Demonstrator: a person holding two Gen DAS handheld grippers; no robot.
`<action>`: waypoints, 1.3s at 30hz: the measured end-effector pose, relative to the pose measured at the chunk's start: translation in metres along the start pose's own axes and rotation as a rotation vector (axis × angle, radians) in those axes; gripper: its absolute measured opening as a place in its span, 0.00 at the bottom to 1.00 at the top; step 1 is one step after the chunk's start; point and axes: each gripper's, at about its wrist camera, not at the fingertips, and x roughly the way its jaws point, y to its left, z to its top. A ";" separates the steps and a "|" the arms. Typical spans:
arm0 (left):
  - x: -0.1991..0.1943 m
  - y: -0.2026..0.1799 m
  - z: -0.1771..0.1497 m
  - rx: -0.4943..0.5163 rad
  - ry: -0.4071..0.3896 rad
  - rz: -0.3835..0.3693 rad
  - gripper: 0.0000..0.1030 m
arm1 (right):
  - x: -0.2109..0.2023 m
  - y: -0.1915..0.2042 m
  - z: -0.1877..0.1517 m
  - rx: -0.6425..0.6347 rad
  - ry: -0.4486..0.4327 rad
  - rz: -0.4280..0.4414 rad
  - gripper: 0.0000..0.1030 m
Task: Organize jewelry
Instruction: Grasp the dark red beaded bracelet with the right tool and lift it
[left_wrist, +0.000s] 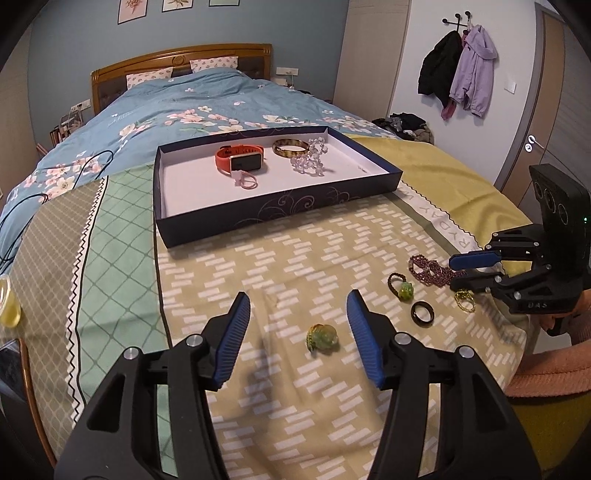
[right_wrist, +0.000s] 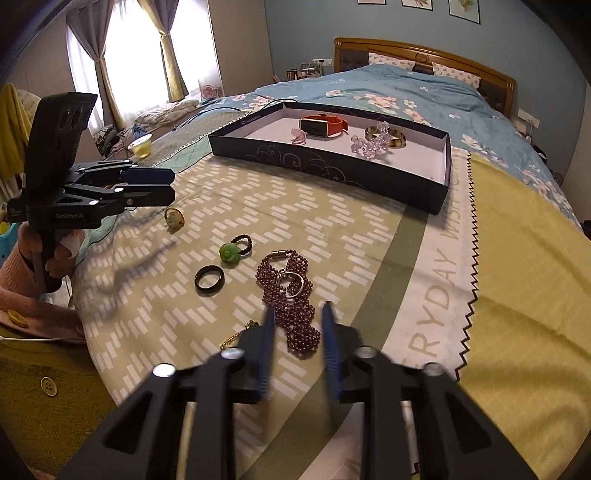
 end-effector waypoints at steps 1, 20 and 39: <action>0.001 0.000 -0.001 -0.004 0.002 -0.002 0.52 | 0.000 0.000 0.000 0.004 -0.002 0.007 0.11; 0.001 0.000 -0.003 0.002 0.005 -0.017 0.52 | -0.016 -0.009 0.040 0.070 -0.145 0.070 0.07; 0.016 -0.019 -0.013 0.079 0.101 -0.021 0.38 | -0.027 -0.022 0.056 0.125 -0.235 0.091 0.07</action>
